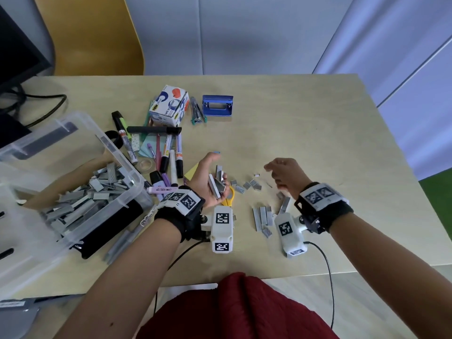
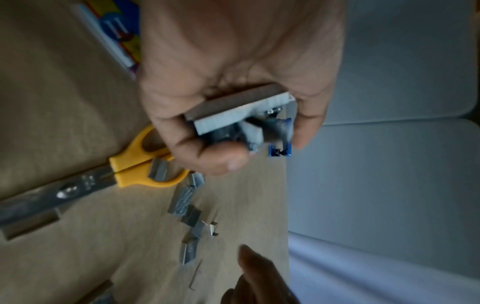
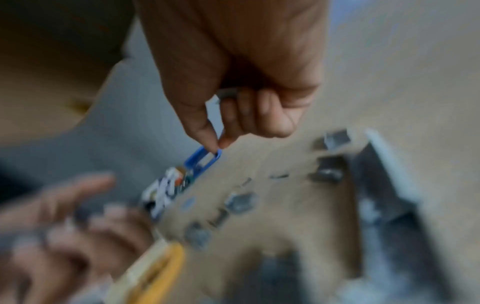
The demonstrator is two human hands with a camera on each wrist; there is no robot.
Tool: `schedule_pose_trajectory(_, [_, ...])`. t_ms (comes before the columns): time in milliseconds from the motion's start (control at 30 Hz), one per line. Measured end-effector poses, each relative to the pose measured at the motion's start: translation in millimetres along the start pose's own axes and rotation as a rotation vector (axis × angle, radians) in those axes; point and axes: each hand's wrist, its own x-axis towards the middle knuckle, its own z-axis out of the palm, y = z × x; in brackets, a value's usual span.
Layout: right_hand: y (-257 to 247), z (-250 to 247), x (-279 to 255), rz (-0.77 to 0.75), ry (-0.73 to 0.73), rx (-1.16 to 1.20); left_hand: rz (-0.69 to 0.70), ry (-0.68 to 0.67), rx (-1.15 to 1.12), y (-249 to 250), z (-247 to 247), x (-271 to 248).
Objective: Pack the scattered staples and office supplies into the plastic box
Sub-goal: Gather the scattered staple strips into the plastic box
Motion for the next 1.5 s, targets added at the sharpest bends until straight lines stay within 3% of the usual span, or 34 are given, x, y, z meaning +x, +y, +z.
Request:
schedule_pose_trajectory(67, [6, 6, 2, -0.134, 0.044, -0.456, 0.008, 0.02, 0.131, 2, 5, -1])
schedule_pose_trajectory(133, [12, 13, 2, -0.169, -0.037, -0.729, 0.04, 0.071, 0.276, 4, 10, 1])
schedule_pose_trajectory(233, [20, 19, 3, -0.169, -0.089, -0.867, 0.102, 0.179, 0.534, 7, 20, 2])
schedule_pose_trajectory(367, [20, 18, 6, -0.15, -0.084, -0.872, 0.222, 0.34, 0.887, 7, 38, 1])
schedule_pose_trajectory(433, [17, 13, 6, -0.065, -0.097, -0.623, 0.252, 0.391, 1.099, 7, 43, 4])
schedule_pose_trajectory(500, [10, 6, 1, 0.081, -0.166, -0.099, 0.24, 0.401, 1.314, 8, 47, 6])
schedule_pose_trajectory(600, [-1, -5, -9, 0.202, -0.284, 0.673, 0.144, 0.327, 1.403, 12, 53, 4])
schedule_pose_trajectory(667, [-5, -8, -12, 0.175, -0.286, 0.836, 0.08, 0.266, 1.46, 15, 58, 0])
schedule_pose_trajectory(767, [-6, -8, -7, 0.135, -0.196, 0.638, 0.078, 0.26, 1.557, 15, 59, 3])
schedule_pose_trajectory(900, [-1, 2, 2, -0.07, -0.013, -0.077, 0.136, 0.309, 1.72, 12, 59, 8])
schedule_pose_trajectory(1000, [7, 10, 3, -0.213, -0.022, -0.586, 0.164, 0.337, 1.815, 10, 60, 11])
schedule_pose_trajectory(1100, [12, 14, 0, -0.229, -0.081, -0.834, 0.157, 0.361, 1.87, 9, 57, 13])
schedule_pose_trajectory(1367, [17, 19, 5, -0.32, -0.117, -1.061, 0.206, 0.406, 2.005, 9, 54, 16])
schedule_pose_trajectory(1433, [16, 17, 10, -0.234, -0.109, -0.831, 0.223, 0.414, 2.041, 8, 53, 19])
schedule_pose_trajectory(1500, [12, 11, 12, -0.104, -0.102, -0.387, 0.245, 0.415, 2.072, 8, 51, 21])
